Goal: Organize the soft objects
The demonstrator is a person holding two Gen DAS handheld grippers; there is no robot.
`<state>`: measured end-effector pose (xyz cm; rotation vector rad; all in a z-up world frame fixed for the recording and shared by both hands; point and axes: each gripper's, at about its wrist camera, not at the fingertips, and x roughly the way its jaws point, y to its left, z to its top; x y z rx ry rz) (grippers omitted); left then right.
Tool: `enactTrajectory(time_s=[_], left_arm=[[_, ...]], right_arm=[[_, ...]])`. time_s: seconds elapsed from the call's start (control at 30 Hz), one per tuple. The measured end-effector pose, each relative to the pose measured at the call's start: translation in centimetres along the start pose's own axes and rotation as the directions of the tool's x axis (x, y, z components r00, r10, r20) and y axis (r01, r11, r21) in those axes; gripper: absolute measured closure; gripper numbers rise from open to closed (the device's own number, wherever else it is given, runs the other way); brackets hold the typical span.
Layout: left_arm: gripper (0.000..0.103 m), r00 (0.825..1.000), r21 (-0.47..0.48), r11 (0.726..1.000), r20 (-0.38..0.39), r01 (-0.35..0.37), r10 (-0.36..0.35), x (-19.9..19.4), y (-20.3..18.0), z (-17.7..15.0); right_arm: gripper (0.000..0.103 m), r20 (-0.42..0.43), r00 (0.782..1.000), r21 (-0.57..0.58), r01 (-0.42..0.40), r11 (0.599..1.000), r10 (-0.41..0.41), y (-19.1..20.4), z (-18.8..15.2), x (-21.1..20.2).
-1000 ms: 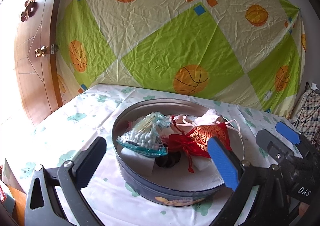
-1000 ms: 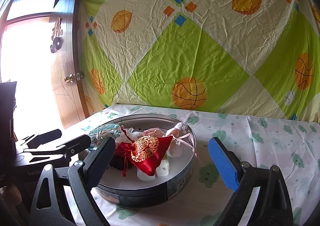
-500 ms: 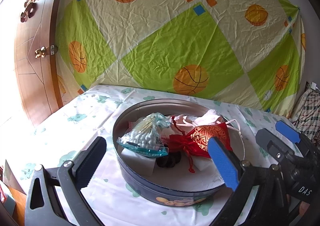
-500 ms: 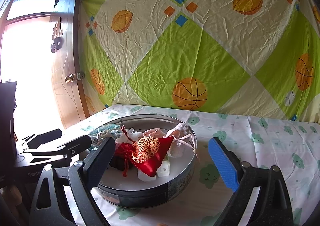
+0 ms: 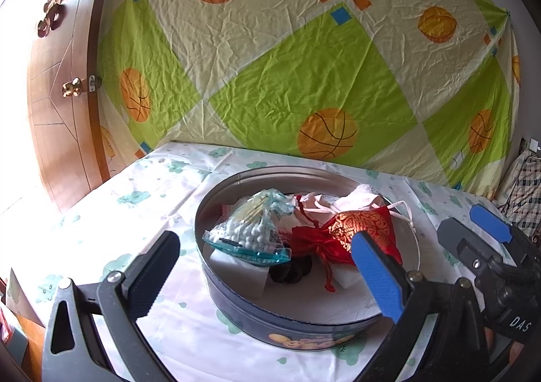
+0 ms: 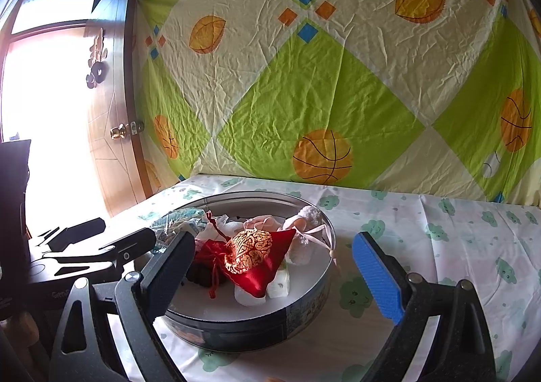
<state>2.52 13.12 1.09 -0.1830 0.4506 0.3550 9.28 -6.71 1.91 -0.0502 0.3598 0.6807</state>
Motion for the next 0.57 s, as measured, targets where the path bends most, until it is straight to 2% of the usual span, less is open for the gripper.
enactTrajectory(time_s=[0.57], left_arm=[[0.001, 1.0, 0.03, 1.0, 0.011, 0.007, -0.007, -0.12, -0.37, -0.31]], right_arm=[[0.007, -0.003, 1.0, 0.003, -0.004, 1.0, 0.004, 0.05, -0.32, 0.08]])
